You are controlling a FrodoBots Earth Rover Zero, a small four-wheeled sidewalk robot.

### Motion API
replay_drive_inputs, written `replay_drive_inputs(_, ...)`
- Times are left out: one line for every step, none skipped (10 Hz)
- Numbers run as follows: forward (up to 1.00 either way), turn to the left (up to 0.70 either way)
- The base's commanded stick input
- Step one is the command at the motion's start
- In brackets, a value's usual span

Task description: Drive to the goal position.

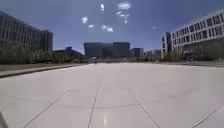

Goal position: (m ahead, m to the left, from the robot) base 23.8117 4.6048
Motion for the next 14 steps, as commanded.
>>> replay_drive_inputs(0.5,0.0)
replay_drive_inputs(0.5,0.0)
replay_drive_inputs(0.5,0.0)
replay_drive_inputs(0.5,0.0)
replay_drive_inputs(0.5,0.0)
replay_drive_inputs(0.5,0.0)
replay_drive_inputs(0.5,0.0)
replay_drive_inputs(0.5,0.0)
replay_drive_inputs(0.5,0.0)
replay_drive_inputs(0.5,0.0)
replay_drive_inputs(0.5,0.0)
replay_drive_inputs(0.5,0.0)
replay_drive_inputs(0.5,0.0)
replay_drive_inputs(0.5,0.0)
